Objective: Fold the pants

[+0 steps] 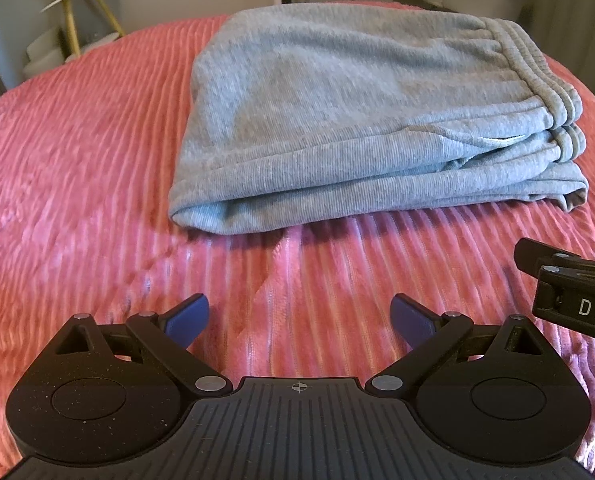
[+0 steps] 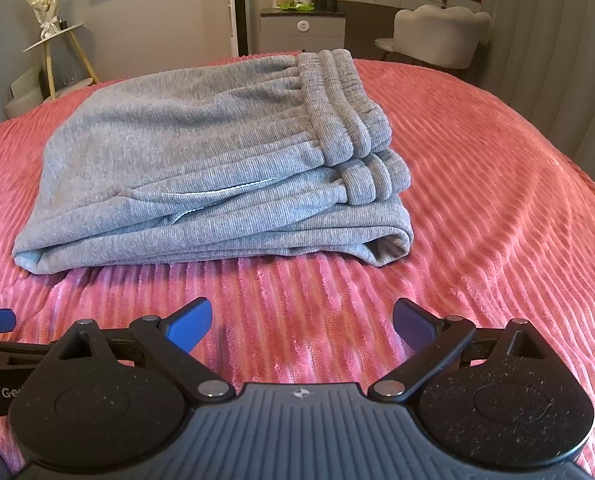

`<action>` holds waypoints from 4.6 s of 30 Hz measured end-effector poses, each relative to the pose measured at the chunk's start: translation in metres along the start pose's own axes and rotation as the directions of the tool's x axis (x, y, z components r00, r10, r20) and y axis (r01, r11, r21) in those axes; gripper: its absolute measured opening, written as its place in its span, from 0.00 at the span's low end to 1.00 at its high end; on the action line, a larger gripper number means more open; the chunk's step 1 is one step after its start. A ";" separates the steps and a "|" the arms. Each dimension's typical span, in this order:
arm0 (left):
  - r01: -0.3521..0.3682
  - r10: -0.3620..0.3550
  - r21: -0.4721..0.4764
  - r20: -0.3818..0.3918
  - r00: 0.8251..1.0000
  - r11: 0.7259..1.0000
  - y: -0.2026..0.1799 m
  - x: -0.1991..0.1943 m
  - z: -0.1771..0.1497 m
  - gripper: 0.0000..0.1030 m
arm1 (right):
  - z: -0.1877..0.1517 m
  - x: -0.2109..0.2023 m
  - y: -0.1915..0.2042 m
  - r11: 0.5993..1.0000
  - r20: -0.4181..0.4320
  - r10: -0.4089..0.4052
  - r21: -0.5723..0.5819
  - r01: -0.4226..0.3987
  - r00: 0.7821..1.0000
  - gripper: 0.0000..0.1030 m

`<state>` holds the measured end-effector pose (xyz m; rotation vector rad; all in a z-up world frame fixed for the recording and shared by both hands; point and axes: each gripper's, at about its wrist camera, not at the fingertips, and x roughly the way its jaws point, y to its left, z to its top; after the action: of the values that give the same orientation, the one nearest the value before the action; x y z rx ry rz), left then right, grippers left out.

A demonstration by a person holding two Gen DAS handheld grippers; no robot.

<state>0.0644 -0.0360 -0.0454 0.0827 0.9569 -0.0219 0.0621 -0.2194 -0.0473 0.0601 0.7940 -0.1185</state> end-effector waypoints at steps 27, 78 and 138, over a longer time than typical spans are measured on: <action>0.003 -0.003 0.000 -0.008 1.000 1.000 0.001 0.001 -0.001 0.97 | 0.000 -0.003 0.000 1.000 0.004 0.006 -0.003 -0.006 1.000 0.94; -0.010 0.009 0.005 0.106 0.994 1.000 0.006 -0.032 -0.005 0.97 | -0.006 -0.026 0.007 0.996 0.035 -0.068 -0.058 0.070 0.997 0.94; -0.015 0.011 0.036 0.117 0.993 0.999 0.003 -0.035 -0.007 0.97 | -0.006 -0.033 0.010 0.995 0.042 -0.075 -0.065 0.078 0.996 0.94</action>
<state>0.0390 -0.0330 -0.0204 0.1207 0.8393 -0.0323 0.0360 -0.2066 -0.0274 -0.0352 0.7606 -0.1652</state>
